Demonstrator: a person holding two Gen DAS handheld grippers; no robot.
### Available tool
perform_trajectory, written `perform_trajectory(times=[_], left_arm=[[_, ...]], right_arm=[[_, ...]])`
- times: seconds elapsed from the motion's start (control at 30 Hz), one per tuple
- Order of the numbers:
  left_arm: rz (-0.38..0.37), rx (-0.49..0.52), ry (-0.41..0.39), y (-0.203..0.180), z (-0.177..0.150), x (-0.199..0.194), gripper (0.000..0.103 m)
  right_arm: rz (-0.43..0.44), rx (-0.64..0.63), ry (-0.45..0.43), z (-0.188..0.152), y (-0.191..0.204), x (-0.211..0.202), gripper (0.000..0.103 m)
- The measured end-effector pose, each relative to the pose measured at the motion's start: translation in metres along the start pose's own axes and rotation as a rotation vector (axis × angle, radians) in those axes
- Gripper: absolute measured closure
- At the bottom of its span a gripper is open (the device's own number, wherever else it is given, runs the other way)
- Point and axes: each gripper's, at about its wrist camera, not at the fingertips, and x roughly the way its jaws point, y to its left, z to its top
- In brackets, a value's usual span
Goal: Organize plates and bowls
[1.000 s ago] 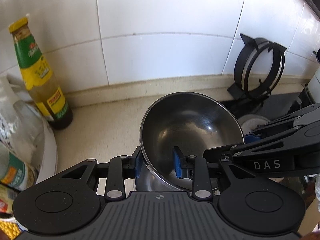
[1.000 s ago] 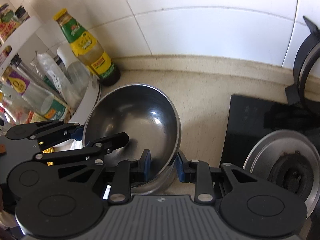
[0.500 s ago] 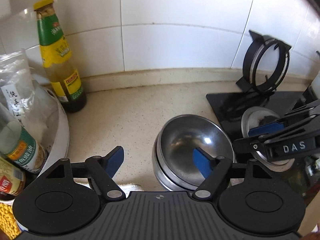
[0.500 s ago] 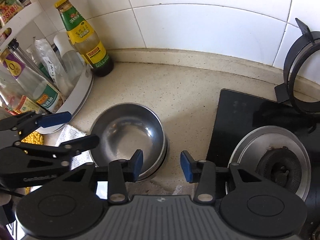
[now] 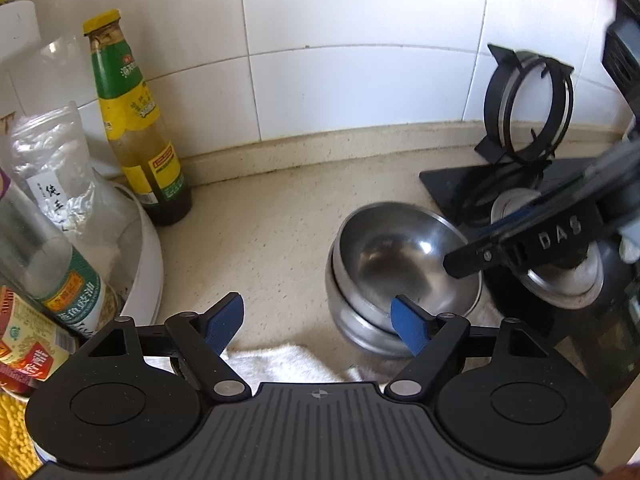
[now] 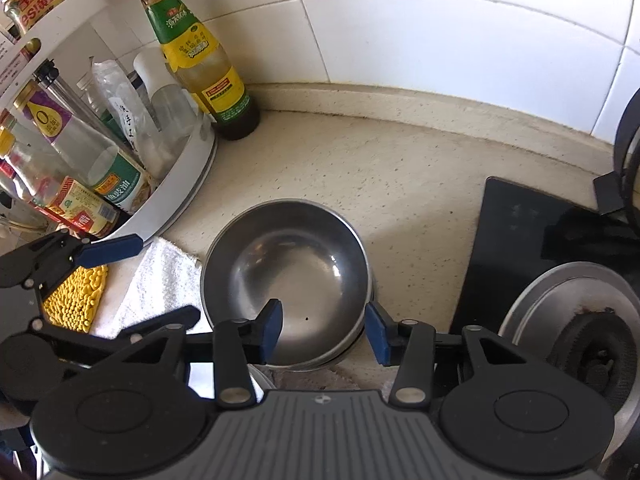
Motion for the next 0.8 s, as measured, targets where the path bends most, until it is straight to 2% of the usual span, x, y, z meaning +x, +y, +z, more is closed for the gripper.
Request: perform_trajectory(times=[0.17,0.53,0.8], left_arm=[[-0.013,0.050,0.021,0.000,-0.008,0.006,0.016],[-0.154,0.234,0.063,0.004,-0.012,0.033,0.014],[-0.241,0.314,0.110,0.004,-0.015,0.060,0.013]], right_arm=[[-0.001,0.055,0.001,-0.002,0.000,0.004,0.043],[-0.059,0.223,0.002,-0.017,-0.003,0.009,0.043],[-0.100,0.284,0.012,-0.020,0.003,0.015,0.042]])
